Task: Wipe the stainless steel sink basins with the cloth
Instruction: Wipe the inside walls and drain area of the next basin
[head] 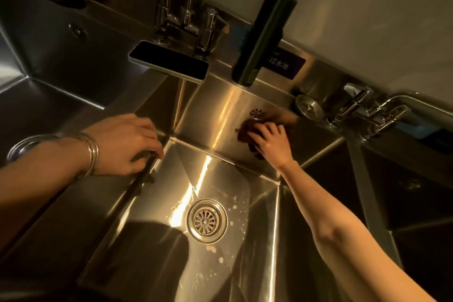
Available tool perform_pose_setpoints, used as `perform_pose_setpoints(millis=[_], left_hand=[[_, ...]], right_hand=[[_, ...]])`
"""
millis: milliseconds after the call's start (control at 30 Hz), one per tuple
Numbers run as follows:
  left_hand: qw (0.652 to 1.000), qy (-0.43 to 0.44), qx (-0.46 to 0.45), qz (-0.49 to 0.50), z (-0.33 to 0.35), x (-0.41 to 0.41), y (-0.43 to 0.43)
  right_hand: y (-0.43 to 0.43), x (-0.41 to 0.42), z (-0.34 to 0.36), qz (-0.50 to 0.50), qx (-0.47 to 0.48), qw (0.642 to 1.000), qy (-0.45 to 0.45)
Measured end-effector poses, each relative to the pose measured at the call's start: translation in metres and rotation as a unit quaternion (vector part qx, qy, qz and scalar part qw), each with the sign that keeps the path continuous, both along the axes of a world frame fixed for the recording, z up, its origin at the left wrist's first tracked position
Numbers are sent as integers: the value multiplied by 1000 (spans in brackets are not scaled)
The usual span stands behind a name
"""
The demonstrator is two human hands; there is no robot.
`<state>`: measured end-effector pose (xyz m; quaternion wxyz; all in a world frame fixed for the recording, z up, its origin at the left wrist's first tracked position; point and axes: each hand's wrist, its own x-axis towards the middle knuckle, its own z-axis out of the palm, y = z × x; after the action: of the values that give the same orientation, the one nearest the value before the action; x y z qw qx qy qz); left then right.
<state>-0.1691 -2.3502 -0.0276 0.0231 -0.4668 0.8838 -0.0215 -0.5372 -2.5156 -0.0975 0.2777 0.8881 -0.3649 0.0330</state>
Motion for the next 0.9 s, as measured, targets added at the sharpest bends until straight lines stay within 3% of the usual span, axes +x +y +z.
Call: perform_pose_setpoints(millis=[100, 167, 267, 333, 433, 533, 633, 700, 767, 833, 900], left_hand=[[1000, 16, 4, -11, -4, 2, -6], [1000, 16, 2, -14, -4, 1, -9], [1000, 18, -4, -3, -2, 1, -11], [1000, 21, -7, -3, -4, -1, -12], [1000, 10, -11, 2, -2, -2, -11], [1000, 0, -24, 5, -2, -2, -11], [1000, -14, -20, 4, 1, -4, -9], [1000, -18, -12, 4, 3, -5, -8], [1000, -10, -3, 9, 3, -5, -8], [1000, -11, -5, 10, 2, -3, -10], [1000, -14, -7, 12, -1, -1, -11]], right_hand=[[16, -11, -34, -81, 154, 980, 96], [26, -19, -39, -120, 144, 982, 25], [27, -35, -21, -147, 52, 977, -146], [24, -50, -11, -155, 22, 968, -197], [30, -65, -25, -174, 91, 972, -132], [39, -69, -49, -240, 175, 949, -102], [39, -59, -39, -215, 109, 938, -251], [36, -60, -25, -220, 13, 907, -360], [32, -65, -20, -235, -26, 883, -405], [33, -70, -31, -251, 6, 896, -366], [38, -72, -51, -255, 98, 921, -278]])
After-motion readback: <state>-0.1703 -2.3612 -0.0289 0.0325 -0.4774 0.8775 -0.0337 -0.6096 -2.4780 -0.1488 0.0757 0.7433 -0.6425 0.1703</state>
